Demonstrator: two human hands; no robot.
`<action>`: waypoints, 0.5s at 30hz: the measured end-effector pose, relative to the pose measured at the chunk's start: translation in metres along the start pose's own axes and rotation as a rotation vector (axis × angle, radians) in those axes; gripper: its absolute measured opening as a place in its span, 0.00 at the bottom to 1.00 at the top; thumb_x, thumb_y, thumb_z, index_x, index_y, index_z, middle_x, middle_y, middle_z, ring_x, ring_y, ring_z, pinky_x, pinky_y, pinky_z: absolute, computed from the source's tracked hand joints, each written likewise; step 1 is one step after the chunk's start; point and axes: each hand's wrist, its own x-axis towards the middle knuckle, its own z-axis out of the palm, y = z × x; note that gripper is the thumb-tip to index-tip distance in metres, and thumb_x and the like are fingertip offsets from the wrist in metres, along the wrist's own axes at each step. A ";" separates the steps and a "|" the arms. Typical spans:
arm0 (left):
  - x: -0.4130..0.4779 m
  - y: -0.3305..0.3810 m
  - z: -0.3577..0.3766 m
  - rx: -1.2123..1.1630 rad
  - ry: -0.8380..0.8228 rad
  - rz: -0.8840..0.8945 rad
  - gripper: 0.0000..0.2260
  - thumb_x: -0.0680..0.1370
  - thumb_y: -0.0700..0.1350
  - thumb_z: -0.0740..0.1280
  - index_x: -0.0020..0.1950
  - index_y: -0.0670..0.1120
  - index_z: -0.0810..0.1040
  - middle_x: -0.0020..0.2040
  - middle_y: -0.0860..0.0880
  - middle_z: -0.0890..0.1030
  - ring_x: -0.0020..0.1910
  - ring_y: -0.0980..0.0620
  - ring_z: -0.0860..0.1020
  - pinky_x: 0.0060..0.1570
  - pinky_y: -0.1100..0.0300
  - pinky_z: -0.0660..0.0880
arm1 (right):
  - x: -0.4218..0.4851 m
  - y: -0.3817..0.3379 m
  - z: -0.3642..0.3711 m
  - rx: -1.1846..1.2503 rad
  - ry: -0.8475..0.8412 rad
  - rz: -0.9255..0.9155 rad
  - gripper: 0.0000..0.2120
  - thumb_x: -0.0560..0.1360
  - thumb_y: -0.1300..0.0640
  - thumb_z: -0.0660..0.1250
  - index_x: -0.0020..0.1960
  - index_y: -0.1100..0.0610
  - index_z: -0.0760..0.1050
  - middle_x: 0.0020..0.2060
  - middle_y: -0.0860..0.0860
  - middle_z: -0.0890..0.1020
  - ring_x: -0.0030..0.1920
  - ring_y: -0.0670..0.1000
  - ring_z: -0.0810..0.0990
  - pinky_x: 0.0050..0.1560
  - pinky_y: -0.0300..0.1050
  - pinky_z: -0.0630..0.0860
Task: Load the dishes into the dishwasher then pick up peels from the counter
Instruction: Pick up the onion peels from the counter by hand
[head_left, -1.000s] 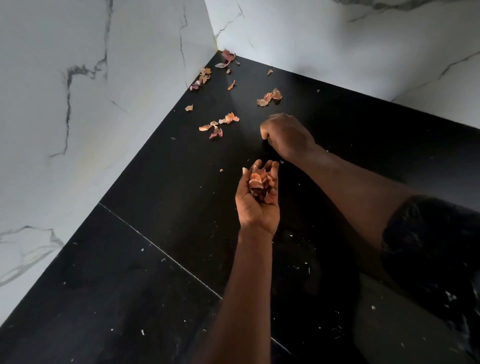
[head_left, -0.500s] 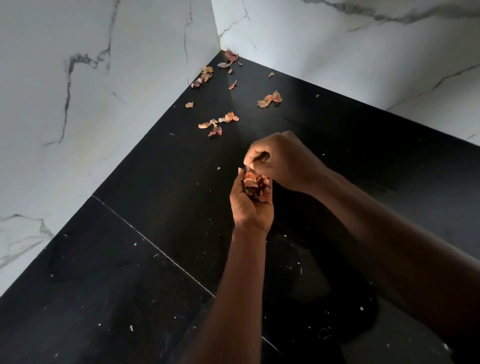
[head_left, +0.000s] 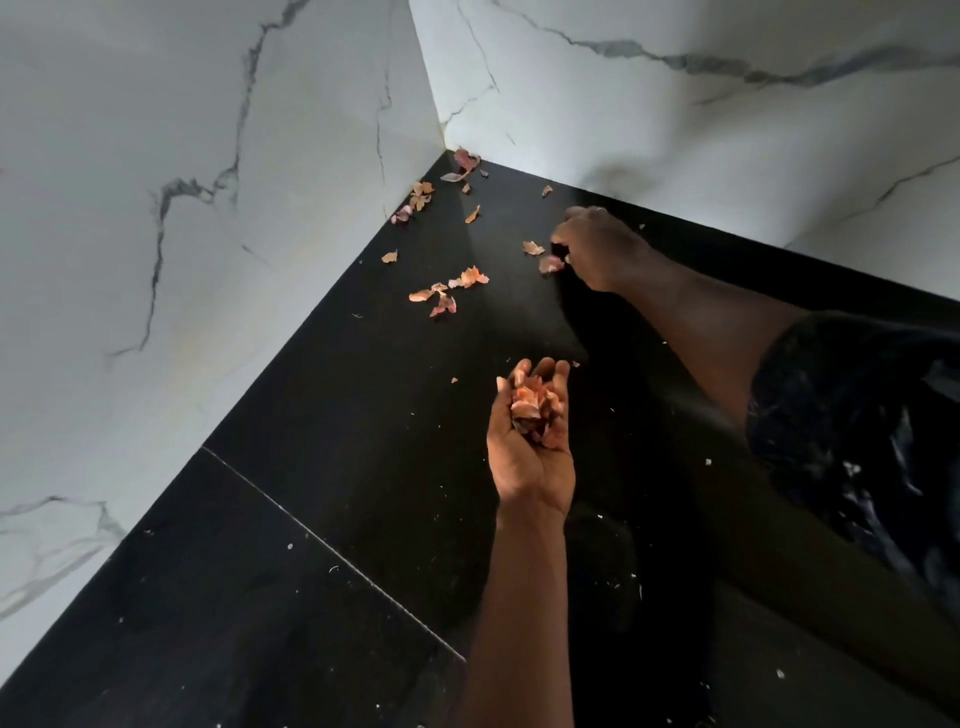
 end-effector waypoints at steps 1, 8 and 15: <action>0.000 0.000 0.000 0.002 0.003 0.000 0.17 0.84 0.47 0.62 0.68 0.38 0.76 0.63 0.37 0.81 0.61 0.39 0.82 0.57 0.54 0.81 | -0.007 0.002 0.003 -0.010 0.071 0.033 0.08 0.75 0.67 0.66 0.51 0.63 0.82 0.51 0.60 0.79 0.53 0.65 0.80 0.50 0.51 0.77; 0.000 0.000 -0.001 0.042 -0.025 0.031 0.15 0.84 0.47 0.62 0.65 0.39 0.78 0.63 0.37 0.81 0.61 0.40 0.82 0.60 0.54 0.80 | -0.065 -0.001 0.005 0.305 0.279 0.127 0.06 0.74 0.63 0.70 0.47 0.60 0.86 0.46 0.56 0.87 0.47 0.54 0.85 0.52 0.42 0.78; 0.001 0.001 0.004 0.036 0.065 0.011 0.15 0.83 0.49 0.64 0.62 0.40 0.80 0.53 0.42 0.85 0.48 0.48 0.85 0.46 0.59 0.81 | -0.153 -0.090 -0.034 0.451 0.091 -0.170 0.06 0.78 0.60 0.69 0.51 0.56 0.85 0.47 0.49 0.86 0.45 0.42 0.82 0.51 0.40 0.78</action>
